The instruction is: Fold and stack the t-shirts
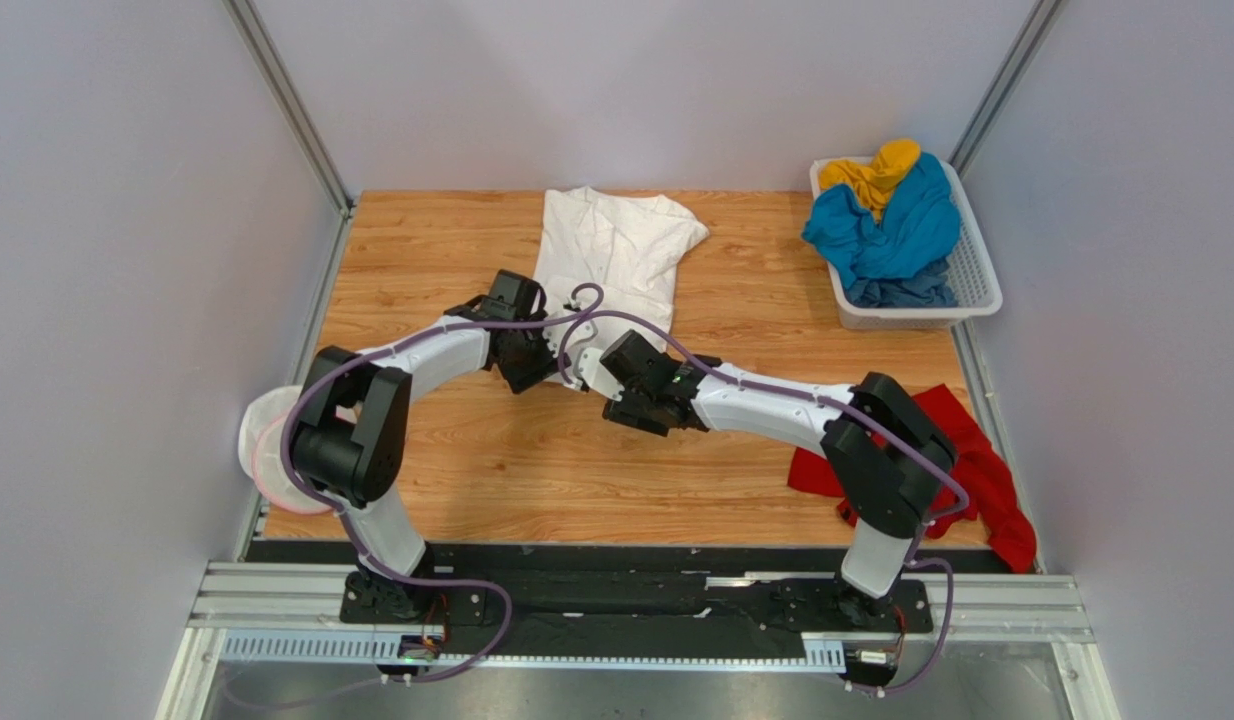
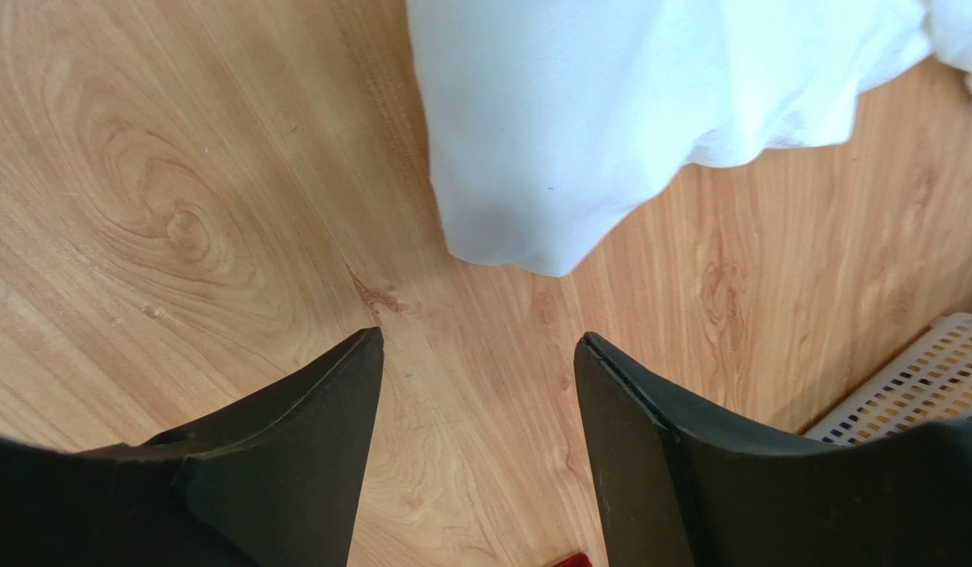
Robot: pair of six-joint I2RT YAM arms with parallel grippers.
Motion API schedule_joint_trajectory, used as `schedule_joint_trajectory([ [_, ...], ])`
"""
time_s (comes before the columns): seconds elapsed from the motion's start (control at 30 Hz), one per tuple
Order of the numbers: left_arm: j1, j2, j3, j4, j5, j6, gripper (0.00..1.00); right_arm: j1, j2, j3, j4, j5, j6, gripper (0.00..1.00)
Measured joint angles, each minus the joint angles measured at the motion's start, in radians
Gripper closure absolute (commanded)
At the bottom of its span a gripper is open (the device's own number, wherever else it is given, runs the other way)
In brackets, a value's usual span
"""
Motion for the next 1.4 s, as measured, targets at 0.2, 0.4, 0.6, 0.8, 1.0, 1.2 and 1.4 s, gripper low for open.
schedule_joint_trajectory([
  [0.2,0.008,0.011,0.004,0.000,0.021,0.014,0.43,0.001,0.070,0.012,0.000,0.000,-0.002,0.37],
  [0.4,0.015,0.025,0.008,0.000,0.030,0.017,0.44,0.001,0.130,0.059,0.006,0.000,-0.010,0.38],
  [0.6,0.016,0.025,0.008,-0.004,0.043,0.020,0.44,0.001,0.145,0.092,0.015,0.001,-0.026,0.37],
  [0.8,0.018,0.026,0.013,-0.017,0.055,0.020,0.45,0.000,0.147,0.099,0.026,0.002,-0.055,0.37],
  [1.0,0.019,0.033,0.020,-0.025,0.054,0.019,0.49,-0.008,0.186,0.113,0.046,-0.004,-0.080,0.41],
  [1.2,0.035,0.043,0.042,-0.026,0.047,0.012,0.67,-0.026,0.232,0.161,0.048,-0.016,-0.124,0.63],
  [1.4,0.033,0.044,0.045,-0.048,0.055,0.016,0.98,-0.042,0.253,0.171,0.053,-0.018,-0.132,0.95],
])
